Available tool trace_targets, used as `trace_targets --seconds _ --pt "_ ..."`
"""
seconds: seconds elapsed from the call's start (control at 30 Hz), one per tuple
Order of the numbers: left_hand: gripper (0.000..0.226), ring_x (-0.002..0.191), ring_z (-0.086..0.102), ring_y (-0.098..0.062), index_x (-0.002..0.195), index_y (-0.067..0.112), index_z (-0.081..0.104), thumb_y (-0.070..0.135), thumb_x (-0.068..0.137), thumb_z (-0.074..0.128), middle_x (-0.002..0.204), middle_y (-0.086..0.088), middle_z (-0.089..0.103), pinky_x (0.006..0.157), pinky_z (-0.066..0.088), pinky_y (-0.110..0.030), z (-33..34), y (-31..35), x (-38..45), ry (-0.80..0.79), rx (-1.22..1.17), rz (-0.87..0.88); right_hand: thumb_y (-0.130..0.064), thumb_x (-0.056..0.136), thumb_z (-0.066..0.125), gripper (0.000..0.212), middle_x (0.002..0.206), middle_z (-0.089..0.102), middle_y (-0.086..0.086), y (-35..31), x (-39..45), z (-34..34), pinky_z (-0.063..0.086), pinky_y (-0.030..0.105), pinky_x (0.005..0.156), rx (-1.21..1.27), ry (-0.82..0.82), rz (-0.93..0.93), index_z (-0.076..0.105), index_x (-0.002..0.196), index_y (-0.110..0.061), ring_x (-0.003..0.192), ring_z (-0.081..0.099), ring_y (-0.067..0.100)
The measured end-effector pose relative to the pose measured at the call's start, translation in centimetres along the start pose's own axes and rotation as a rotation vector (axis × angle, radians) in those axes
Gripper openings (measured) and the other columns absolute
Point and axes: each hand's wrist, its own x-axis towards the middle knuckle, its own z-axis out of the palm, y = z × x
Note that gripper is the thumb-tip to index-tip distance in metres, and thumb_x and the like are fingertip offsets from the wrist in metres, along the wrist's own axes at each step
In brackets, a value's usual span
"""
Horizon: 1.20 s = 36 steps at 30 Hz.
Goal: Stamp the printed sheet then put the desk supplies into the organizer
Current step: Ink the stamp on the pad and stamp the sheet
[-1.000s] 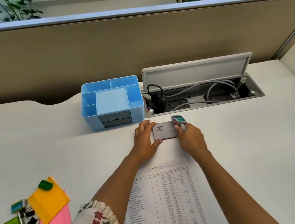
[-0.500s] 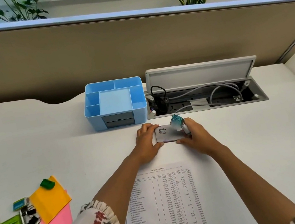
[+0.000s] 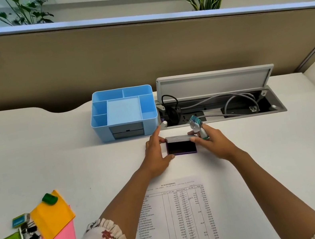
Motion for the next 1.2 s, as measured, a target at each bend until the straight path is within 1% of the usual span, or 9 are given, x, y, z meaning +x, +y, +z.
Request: trace_targets --seconds 0.17,0.37,0.5,0.6,0.7,0.8,0.9,1.07,1.2 --pt "0.094 0.118 0.04 -0.012 0.151 0.032 0.011 0.019 0.084 0.076 0.116 0.003 0.048 0.106 0.032 -0.028 0.1 0.1 0.0 0.008 -0.006 -0.03 -0.053 0.088 0.057 0.037 0.105 0.064 -0.003 -0.4 1.2 0.7 0.054 0.033 0.083 0.135 0.088 0.093 0.056 0.111 -0.024 0.098 0.062 0.018" --pt "0.064 0.117 0.042 -0.014 0.131 0.023 0.034 0.018 0.083 0.076 0.116 0.002 0.05 0.099 0.035 -0.023 0.1 0.1 -0.1 0.018 0.0 -0.009 -0.049 0.092 0.057 0.032 0.103 0.066 0.001 -0.6 2.3 2.0 0.056 0.025 0.076 0.273 0.196 0.133 0.057 0.11 -0.022 0.1 0.064 0.02" --pt "0.052 0.114 0.043 -0.012 0.12 0.024 0.04 0.034 0.082 0.076 0.115 0.005 0.05 0.095 0.039 -0.024 0.1 0.0 -0.1 0.032 -0.016 0.007 -0.047 0.093 0.055 0.038 0.109 0.065 0.005 -0.8 2.6 2.5 0.056 0.022 0.072 0.292 0.238 0.155 0.053 0.117 -0.018 0.102 0.064 0.021" --pt "0.042 0.114 0.044 -0.014 0.119 0.021 0.041 0.03 0.089 0.069 0.117 0.001 0.051 0.094 0.038 -0.024 0.2 0.2 0.0 0.05 -0.003 0.008 -0.046 0.094 0.055 0.038 0.111 0.064 0.007 -0.7 2.6 2.7 0.055 0.022 0.073 0.281 0.259 0.172 0.051 0.119 -0.018 0.103 0.063 0.023" --pt "0.041 0.114 0.044 -0.014 0.117 0.021 0.041 0.024 0.088 0.07 0.119 0.001 0.05 0.093 0.036 -0.022 0.3 0.4 -0.1 0.051 0.006 0.01 -0.049 0.093 0.055 0.044 0.115 0.064 0.009 -0.6 2.7 2.9 0.057 0.023 0.072 0.271 0.278 0.189 0.052 0.121 -0.015 0.104 0.064 0.025" --pt "0.042 0.115 0.044 -0.013 0.116 0.023 0.04 0.025 0.088 0.071 0.119 0.002 0.05 0.095 0.038 -0.023 0.2 0.3 -0.1 0.044 0.0 0.004 -0.051 0.092 0.056 0.046 0.115 0.064 0.008 -0.7 3.0 3.1 0.06 0.036 0.082 0.272 0.316 0.213 0.052 0.12 -0.014 0.105 0.064 0.025" --pt "0.041 0.115 0.044 -0.013 0.117 0.022 0.041 0.024 0.088 0.07 0.121 0.001 0.05 0.093 0.036 -0.021 0.2 0.5 -0.2 0.047 -0.008 -0.001 -0.057 0.087 0.058 0.046 0.108 0.065 0.004 -0.9 3.3 3.4 0.058 0.043 0.086 0.305 0.363 0.239 0.055 0.111 -0.018 0.101 0.064 0.022" --pt "0.04 0.116 0.045 -0.014 0.118 0.021 0.041 0.022 0.089 0.069 0.123 0.0 0.05 0.093 0.036 -0.02 0.0 0.6 -0.3 0.05 -0.027 -0.003 -0.06 0.086 0.059 0.05 0.107 0.065 0.004 -1.5 3.5 3.8 0.058 0.038 0.085 0.301 0.424 0.285 0.058 0.11 -0.017 0.101 0.063 0.022" --pt "0.04 0.115 0.045 -0.014 0.117 0.021 0.041 0.021 0.089 0.069 0.121 0.0 0.05 0.092 0.036 -0.02 0.0 0.4 -0.3 0.049 -0.04 0.003 -0.061 0.086 0.058 0.057 0.113 0.065 0.006 -2.0 3.5 3.7 0.057 0.035 0.084 0.282 0.434 0.314 0.058 0.117 -0.013 0.104 0.062 0.023"
